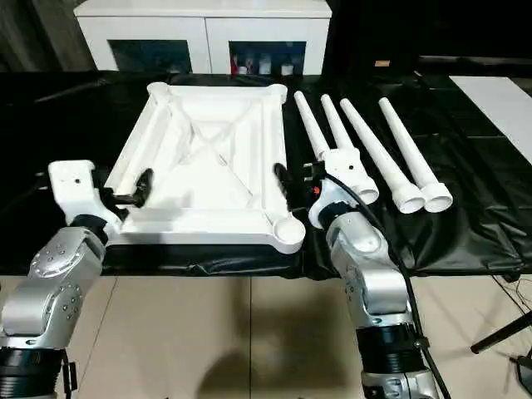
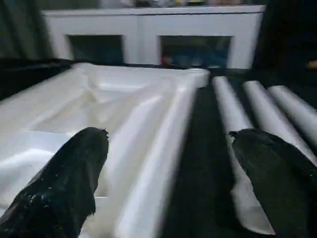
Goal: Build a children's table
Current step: Move to table
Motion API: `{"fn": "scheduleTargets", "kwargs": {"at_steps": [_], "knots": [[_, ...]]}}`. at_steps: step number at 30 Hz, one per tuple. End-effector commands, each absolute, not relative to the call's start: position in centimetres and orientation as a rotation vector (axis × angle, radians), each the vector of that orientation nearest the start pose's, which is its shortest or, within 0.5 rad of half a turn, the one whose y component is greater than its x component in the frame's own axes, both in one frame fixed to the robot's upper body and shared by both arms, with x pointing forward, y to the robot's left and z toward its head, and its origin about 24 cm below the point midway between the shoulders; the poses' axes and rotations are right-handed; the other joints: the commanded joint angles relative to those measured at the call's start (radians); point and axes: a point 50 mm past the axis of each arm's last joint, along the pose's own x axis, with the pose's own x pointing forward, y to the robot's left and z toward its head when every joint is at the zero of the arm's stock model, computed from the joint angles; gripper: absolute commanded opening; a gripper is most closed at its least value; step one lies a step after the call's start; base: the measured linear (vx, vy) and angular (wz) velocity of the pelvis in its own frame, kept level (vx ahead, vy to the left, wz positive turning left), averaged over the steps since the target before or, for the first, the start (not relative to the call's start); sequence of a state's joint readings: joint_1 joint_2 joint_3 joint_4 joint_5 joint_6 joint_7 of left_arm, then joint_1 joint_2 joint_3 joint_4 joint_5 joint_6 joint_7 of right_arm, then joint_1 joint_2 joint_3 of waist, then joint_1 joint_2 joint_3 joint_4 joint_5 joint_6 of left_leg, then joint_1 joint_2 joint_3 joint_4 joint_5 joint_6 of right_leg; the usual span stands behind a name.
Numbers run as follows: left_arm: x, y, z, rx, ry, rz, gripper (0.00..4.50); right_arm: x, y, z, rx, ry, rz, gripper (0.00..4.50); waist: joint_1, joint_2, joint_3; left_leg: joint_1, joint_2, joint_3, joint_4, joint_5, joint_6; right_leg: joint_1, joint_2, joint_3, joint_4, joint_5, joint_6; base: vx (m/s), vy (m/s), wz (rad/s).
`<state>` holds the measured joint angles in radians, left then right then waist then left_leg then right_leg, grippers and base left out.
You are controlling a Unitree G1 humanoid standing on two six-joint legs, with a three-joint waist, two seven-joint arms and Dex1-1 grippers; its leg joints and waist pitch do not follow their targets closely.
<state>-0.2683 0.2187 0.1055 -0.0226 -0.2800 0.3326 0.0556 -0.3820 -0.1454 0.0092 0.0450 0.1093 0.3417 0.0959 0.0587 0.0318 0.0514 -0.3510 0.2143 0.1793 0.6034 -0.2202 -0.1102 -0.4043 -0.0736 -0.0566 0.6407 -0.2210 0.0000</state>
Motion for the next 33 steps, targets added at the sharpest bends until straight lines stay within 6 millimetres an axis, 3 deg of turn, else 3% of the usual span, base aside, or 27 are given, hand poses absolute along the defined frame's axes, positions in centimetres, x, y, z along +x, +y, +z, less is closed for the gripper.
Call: {"fn": "scheduleTargets", "kwargs": {"at_steps": [1, 3, 4, 7, 9, 10, 11, 13, 14, 15, 16, 17, 18, 19, 20, 21, 22, 23, 24, 25, 26, 27, 28, 29, 31, 32, 33], "knots": [[30.1, 19.8, 9.8, -0.082, 0.035, 0.082, 4.50, 31.8, -14.6, 9.6, -0.086, 0.077, 0.164, 4.46, 0.001, 0.014, -0.068, -0.004, -0.007, -0.003, -0.055, -0.033, -0.013, 0.063, -0.033, 0.042, -0.067, 0.090, -0.187, 0.000, 0.000, 0.00], [30.0, 19.8, 9.9, -0.042, 0.032, 0.075, 4.50, 31.5, -14.7, 9.2, -0.016, 0.104, 0.187, 4.46, 0.003, 0.013, -0.067, -0.005, -0.007, -0.006, -0.058, -0.057, -0.005, 0.065, -0.034, 0.043, -0.068, 0.079, -0.186, 0.000, 0.000, 0.00], [29.9, 19.8, 10.0, 0.025, 0.024, 0.074, 4.50, 31.3, -14.9, 8.9, 0.005, 0.115, 0.177, 4.46, 0.003, 0.003, -0.066, -0.006, -0.005, -0.007, -0.060, -0.066, 0.003, 0.064, -0.035, 0.043, -0.072, 0.069, -0.183, 0.000, 0.000, 0.00], [29.5, 19.8, 9.8, 0.068, 0.035, 0.074, 4.50, 31.1, -14.9, 8.6, 0.021, 0.121, 0.180, 4.46, 0.006, 0.004, -0.068, -0.007, 0.000, -0.013, -0.060, -0.047, 0.007, 0.063, -0.035, 0.040, -0.067, 0.082, -0.185, 0.000, 0.000, 0.00], [29.1, 19.9, 9.5, 0.067, 0.048, 0.087, 4.50, 30.9, -14.2, 8.3, 0.017, 0.123, 0.220, 4.46, -0.009, 0.020, -0.068, 0.015, 0.024, -0.031, -0.076, -0.070, -0.028, 0.051, 0.002, 0.005, -0.061, 0.108, -0.226, 0.000, 0.000, 0.00], [29.0, 19.9, 9.4, 0.070, 0.049, 0.091, 4.50, 30.9, -14.1, 8.3, 0.011, 0.122, 0.227, 4.46, -0.022, 0.026, -0.068, 0.025, 0.059, -0.051, -0.096, -0.059, 0.018, 0.045, 0.009, -0.018, -0.046, 0.128, -0.276, 0.000, 0.000, 0.00], [29.0, 19.9, 9.4, 0.074, 0.050, 0.096, 4.50, 30.9, -14.0, 8.3, 0.006, 0.122, 0.230, 4.46, -0.029, 0.044, -0.072, 0.043, 0.128, -0.084, -0.119, -0.027, 0.094, 0.027, -0.001, -0.037, -0.025, 0.110, -0.305, -0.002, -0.079, 0.02], [28.6, 19.7, 9.0, 0.072, 0.056, 0.092, 4.50, 31.0, -13.7, 8.3, 0.002, 0.121, 0.243, 4.46, -0.030, 0.052, -0.076, 0.057, 0.177, -0.100, -0.129, -0.005, 0.159, 0.008, -0.011, -0.050, -0.006, 0.087, -0.311, -0.001, -0.100, 0.03], [28.4, 19.5, 8.7, 0.067, 0.061, 0.085, 4.50, 31.0, -13.5, 8.3, 0.008, 0.120, 0.253, 4.46, -0.028, 0.037, -0.075, 0.045, 0.174, -0.083, -0.121, -0.006, 0.261, 0.006, -0.031, -0.053, 0.002, 0.102, -0.359, -0.004, -0.171, 0.02], [28.3, 19.4, 8.6, 0.064, 0.062, 0.082, 4.50, 31.0, -13.5, 8.4, 0.014, 0.120, 0.256, 4.46, -0.028, 0.030, -0.076, 0.039, 0.156, -0.069, -0.112, -0.029, 0.284, 0.009, -0.035, -0.051, -0.004, 0.120, -0.398, -0.004, -0.171, 0.02], [28.3, 19.3, 8.4, 0.065, 0.066, 0.082, 4.50, 31.0, -13.4, 8.5, 0.022, 0.120, 0.261, 4.46, -0.030, 0.000, -0.074, 0.013, 0.056, -0.016, -0.056, -0.109, 0.301, 0.023, -0.025, -0.045, -0.056, 0.140, -0.499, -0.013, -0.167, 0.00], [28.2, 19.1, 8.1, 0.083, 0.069, 0.078, 4.50, 31.1, -13.3, 8.5, 0.028, 0.119, 0.270, 4.46, -0.020, -0.059, -0.087, -0.049, -0.110, 0.026, 0.136, -0.239, 0.270, 0.078, -0.017, -0.007, -0.138, 0.061, -0.539, -0.016, -0.168, -0.01], [28.2, 19.0, 8.1, 0.090, 0.068, 0.074, 4.50, 31.1, -13.3, 8.6, 0.029, 0.118, 0.273, 4.46, -0.008, -0.047, -0.089, -0.065, -0.100, 0.011, 0.172, -0.214, 0.242, 0.093, -0.054, -0.006, -0.145, -0.018, -0.534, -0.016, -0.168, -0.01], [28.1, 18.9, 7.9, 0.094, 0.072, 0.073, 4.50, 31.2, -13.3, 8.7, 0.025, 0.115, 0.280, 4.46, -0.002, -0.033, -0.084, -0.080, -0.091, 0.000, 0.173, -0.189, 0.227, 0.093, -0.061, 0.008, -0.149, -0.044, -0.515, -0.034, -0.171, 0.00], [28.1, 18.8, 7.8, 0.094, 0.076, 0.074, 4.50, 31.2, -13.2, 8.7, 0.022, 0.112, 0.285, 4.46, -0.006, -0.007, -0.074, -0.078, -0.062, -0.033, 0.120, -0.151, 0.220, 0.093, -0.073, -0.022, -0.168, -0.121, -0.336, -0.053, -0.143, 0.06], [28.1, 18.7, 7.9, 0.107, 0.068, 0.071, 4.50, 31.3, -13.2, 8.8, 0.026, 0.110, 0.287, 4.46, -0.007, 0.011, -0.080, -0.059, -0.030, -0.044, 0.062, -0.108, 0.239, 0.090, -0.045, -0.054, -0.175, -0.140, -0.223, -0.053, -0.143, 0.06], [28.0, 18.6, 8.2, 0.115, 0.049, 0.066, 4.50, 31.3, -13.3, 8.8, 0.034, 0.108, 0.287, 4.46, -0.032, 0.062, -0.097, 0.022, 0.238, -0.220, -0.059, 0.143, 0.342, 0.025, -0.001, -0.116, -0.004, -0.167, 0.009, -0.040, -0.174, -0.09], [28.0, 18.6, 8.4, 0.119, 0.040, 0.069, 4.50, 31.4, -13.3, 8.8, 0.035, 0.110, 0.289, 4.46, -0.043, 0.043, -0.101, 0.070, 0.271, -0.245, -0.049, 0.355, 0.467, -0.090, -0.031, -0.060, 0.146, -0.292, 0.064, -0.027, -0.194, -0.20], [28.0, 18.7, 8.6, 0.119, 0.038, 0.072, 4.50, 31.4, -13.2, 8.8, 0.034, 0.111, 0.291, 4.46, -0.045, 0.034, -0.102, 0.084, 0.220, -0.235, -0.014, 0.478, 0.508, -0.134, -0.040, -0.029, 0.183, -0.255, 0.030, -0.027, -0.194, -0.20], [28.0, 18.7, 8.6, 0.119, 0.038, 0.072, 4.50, 31.4, -13.2, 8.8, 0.034, 0.111, 0.291, 4.46, -0.045, 0.037, -0.099, 0.080, 0.177, -0.220, -0.001, 0.585, 0.573, -0.139, -0.046, 0.003, 0.176, -0.184, 0.002, -0.060, -0.189, -0.07], [27.9, 18.8, 9.0, 0.097, 0.015, 0.065, 4.50, 31.3, -13.2, 8.6, 0.029, 0.114, 0.300, 4.46, -0.014, 0.006, -0.084, -0.015, 0.007, -0.088, 0.041, 0.471, 0.548, -0.047, -0.029, 0.041, 0.025, 0.053, -0.070, -0.072, -0.205, -0.06], [27.9, 18.8, 9.0, 0.097, 0.015, 0.065, 4.50, 31.3, -13.2, 8.6, 0.029, 0.114, 0.300, 4.46, -0.014, 0.006, -0.084, -0.015, 0.007, -0.088, 0.041, 0.471, 0.548, -0.047, -0.029, 0.041, 0.025, 0.053, -0.070, -0.072, -0.205, -0.06], [27.8, 18.9, 9.1, 0.082, 0.024, 0.064, 4.50, 31.3, -13.1, 8.5, 0.029, 0.115, 0.305, 4.46, 0.021, -0.038, -0.088, -0.092, -0.075, -0.052, 0.073, 0.229, 0.342, 0.042, -0.105, 0.071, -0.049, 0.068, -0.072, -0.104, -0.228, -0.20], [27.8, 19.1, 9.0, 0.107, 0.034, 0.058, 4.50, 31.2, -12.9, 8.4, 0.031, 0.118, 0.316, 4.46, 0.052, -0.045, -0.080, -0.065, -0.054, -0.052, 0.047, 0.047, 0.164, 0.026, -0.102, 0.073, -0.078, -0.150, 0.057, -0.128, -0.254, -0.17], [27.8, 19.4, 8.9, 0.126, 0.039, 0.056, 4.50, 31.0, -12.7, 8.3, 0.034, 0.123, 0.333, 4.46, 0.046, -0.046, -0.076, -0.068, -0.052, -0.053, 0.009, -0.006, 0.069, 0.050, -0.081, 0.069, -0.077, -0.271, 0.162, -0.112, -0.240, -0.12], [27.6, 19.5, 8.8, 0.119, 0.042, 0.052, 4.50, 30.9, -12.4, 8.2, 0.033, 0.127, 0.343, 4.46, 0.050, -0.040, -0.070, -0.058, -0.051, -0.046, -0.011, -0.035, 0.000, 0.037, -0.059, 0.067, -0.098, -0.381, 0.246, -0.088, -0.154, -0.07], [27.6, 19.5, 8.8, 0.118, 0.038, 0.053, 4.50, 30.9, -12.3, 8.1, 0.035, 0.128, 0.346, 4.46, 0.048, -0.035, -0.066, -0.057, -0.049, -0.046, -0.020, -0.052, -0.015, 0.036, -0.056, 0.065, -0.101, -0.413, 0.236, -0.088, -0.154, -0.07]]}}
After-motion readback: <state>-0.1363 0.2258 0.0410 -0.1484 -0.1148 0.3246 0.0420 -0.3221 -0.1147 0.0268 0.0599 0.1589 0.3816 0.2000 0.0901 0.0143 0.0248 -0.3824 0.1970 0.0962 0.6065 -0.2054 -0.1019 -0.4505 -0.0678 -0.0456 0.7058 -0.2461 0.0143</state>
